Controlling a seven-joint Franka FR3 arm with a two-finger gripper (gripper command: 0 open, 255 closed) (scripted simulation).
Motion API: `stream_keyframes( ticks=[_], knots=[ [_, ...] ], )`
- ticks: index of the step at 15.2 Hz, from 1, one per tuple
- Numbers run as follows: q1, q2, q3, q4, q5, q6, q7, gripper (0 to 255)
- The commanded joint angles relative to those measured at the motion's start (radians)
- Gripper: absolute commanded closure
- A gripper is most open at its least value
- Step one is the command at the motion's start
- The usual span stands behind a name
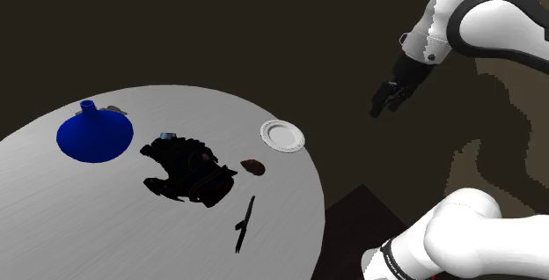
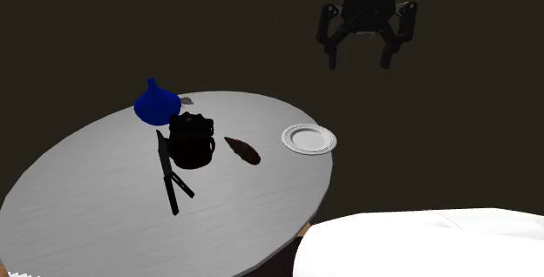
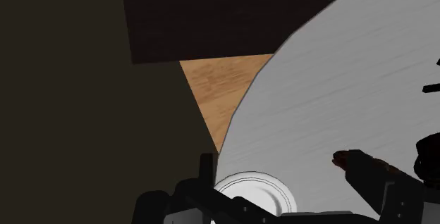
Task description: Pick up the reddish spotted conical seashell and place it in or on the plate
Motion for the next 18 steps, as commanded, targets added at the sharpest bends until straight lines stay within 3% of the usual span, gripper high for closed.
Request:
stream_keyframes(
  ticks=[1,9,18],
  knots=[
    [0.0,0.0,0.0,0.0,0.0,0.0,0.0,0],
    [0.103,0.09,0.018,-0.163,0.001,0.342,-0.138,0],
    [0.216,0.292,0.045,-0.259,0.0,0.74,-0.287,0]
  ],
)
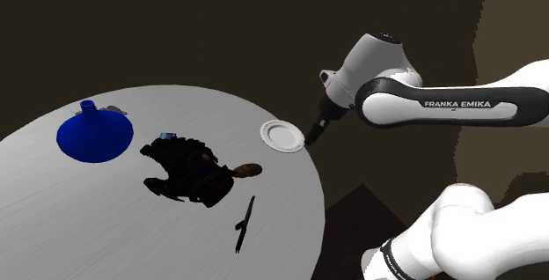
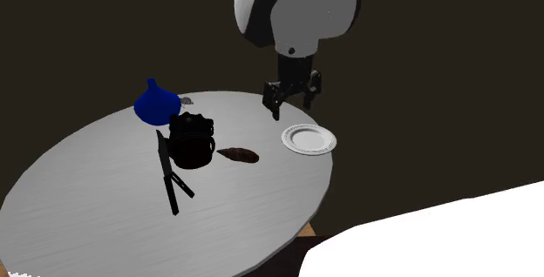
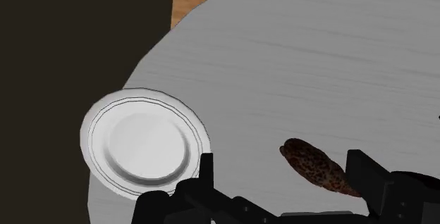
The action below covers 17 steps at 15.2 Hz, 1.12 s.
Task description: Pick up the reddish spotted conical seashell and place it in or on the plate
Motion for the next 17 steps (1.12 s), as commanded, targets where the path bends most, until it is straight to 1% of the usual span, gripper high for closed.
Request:
stream_keyframes(
  ticks=[1,9,12,14,17],
  knots=[
    [0.026,0.048,0.01,-0.017,0.0,0.09,-0.031,0],
    [0.107,0.303,0.05,-0.015,-0.025,0.429,-0.147,0],
    [0.127,0.407,0.071,0.003,-0.054,0.545,-0.177,0],
    [0.137,0.479,0.086,0.021,-0.088,0.618,-0.186,0],
    [0.133,0.519,0.087,0.03,-0.113,0.651,-0.171,0]
  ],
)
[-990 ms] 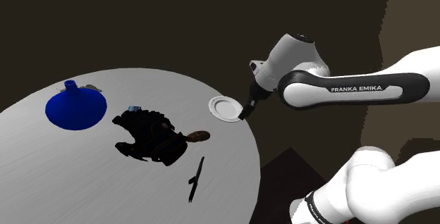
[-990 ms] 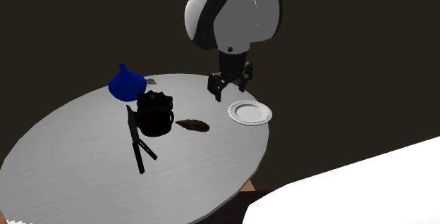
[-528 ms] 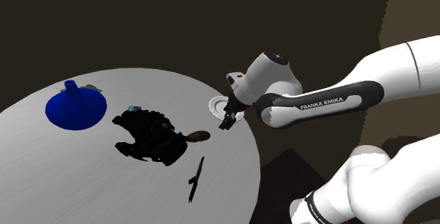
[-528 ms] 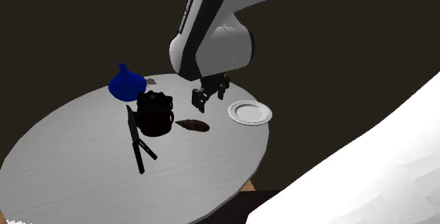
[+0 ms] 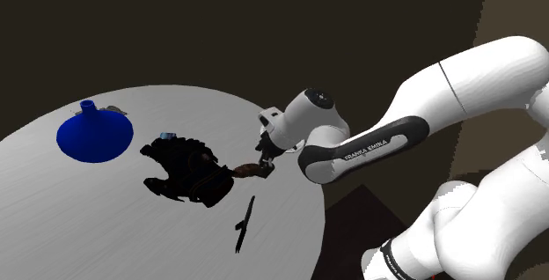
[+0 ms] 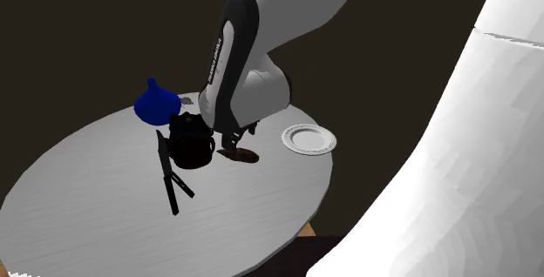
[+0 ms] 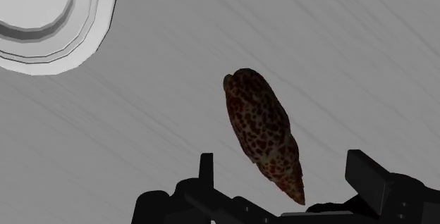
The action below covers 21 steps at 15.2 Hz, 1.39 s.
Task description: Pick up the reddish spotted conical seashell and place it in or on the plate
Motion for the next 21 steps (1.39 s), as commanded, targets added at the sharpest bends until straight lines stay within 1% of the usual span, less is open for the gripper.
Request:
stream_keyframes(
  ticks=[1,5,13,14,21],
  knots=[
    [-0.002,0.039,-0.001,0.009,-0.024,0.032,0.015,0],
    [-0.001,0.117,-0.015,0.032,-0.083,0.086,0.061,0],
    [0.0,0.117,-0.016,0.032,-0.082,0.086,0.06,0],
    [0.0,0.117,-0.016,0.032,-0.082,0.086,0.06,255],
    [-0.001,0.119,-0.016,0.034,-0.081,0.085,0.058,255]
  ],
)
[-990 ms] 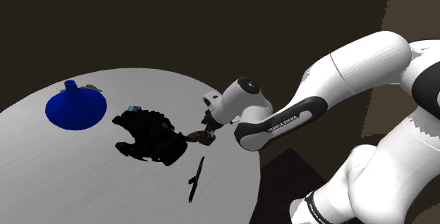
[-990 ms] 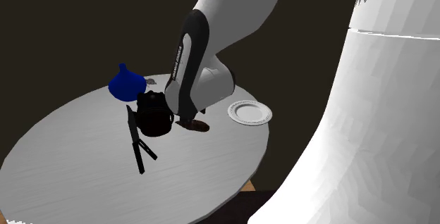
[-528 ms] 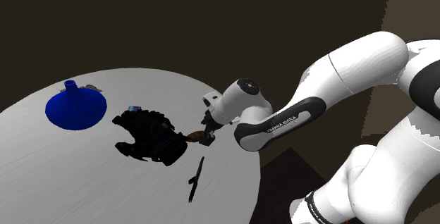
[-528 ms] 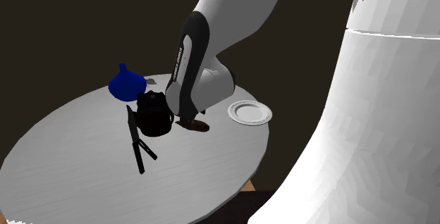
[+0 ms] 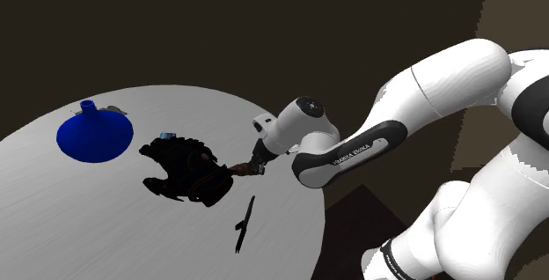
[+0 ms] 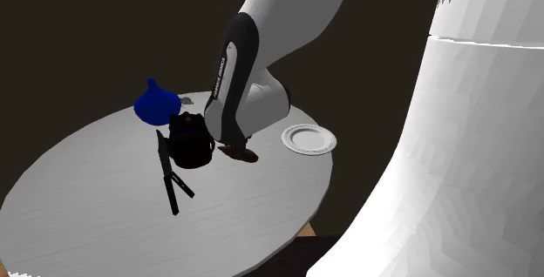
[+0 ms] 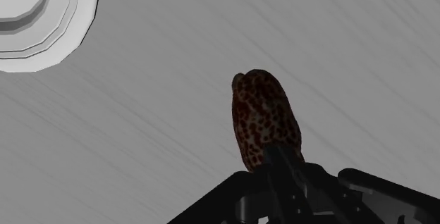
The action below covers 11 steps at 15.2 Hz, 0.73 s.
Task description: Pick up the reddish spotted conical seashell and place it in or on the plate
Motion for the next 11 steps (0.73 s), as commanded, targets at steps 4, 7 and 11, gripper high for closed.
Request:
stream_keyframes(
  ticks=[4,7,11],
  knots=[
    [0.018,0.03,0.015,0.097,-0.009,-0.153,-0.021,0],
    [0.027,0.073,0.014,0.141,-0.03,-0.186,-0.017,0],
    [0.034,0.133,-0.002,0.157,-0.062,-0.143,0.008,0]
  ],
)
